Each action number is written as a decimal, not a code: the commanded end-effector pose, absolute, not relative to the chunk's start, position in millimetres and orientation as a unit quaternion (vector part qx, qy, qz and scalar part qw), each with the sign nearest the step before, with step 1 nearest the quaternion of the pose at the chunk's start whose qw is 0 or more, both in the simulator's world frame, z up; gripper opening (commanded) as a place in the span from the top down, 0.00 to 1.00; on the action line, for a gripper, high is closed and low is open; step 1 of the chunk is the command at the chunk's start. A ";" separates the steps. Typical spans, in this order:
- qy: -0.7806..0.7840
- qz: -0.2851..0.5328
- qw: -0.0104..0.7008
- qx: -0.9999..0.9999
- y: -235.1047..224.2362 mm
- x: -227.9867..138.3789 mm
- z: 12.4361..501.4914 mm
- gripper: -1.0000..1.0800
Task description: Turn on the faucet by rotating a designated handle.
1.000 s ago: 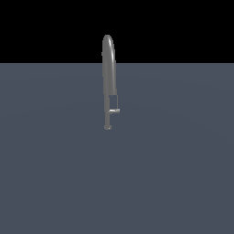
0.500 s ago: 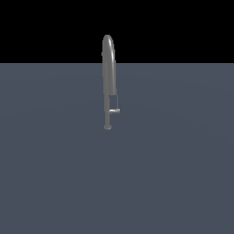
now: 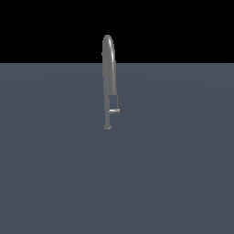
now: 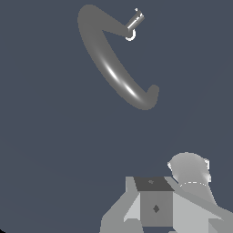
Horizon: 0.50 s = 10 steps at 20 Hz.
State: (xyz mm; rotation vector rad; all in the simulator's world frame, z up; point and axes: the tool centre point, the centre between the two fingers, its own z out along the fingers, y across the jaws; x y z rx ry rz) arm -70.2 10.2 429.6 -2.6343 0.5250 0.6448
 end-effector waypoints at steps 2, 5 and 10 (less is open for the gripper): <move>0.206 0.254 0.208 -0.922 8.9 -51.3 417.1 1.00; 0.223 0.275 0.225 -0.908 7.5 -35.9 405.5 1.00; 0.250 0.311 0.253 -0.881 5.0 -11.1 384.3 1.00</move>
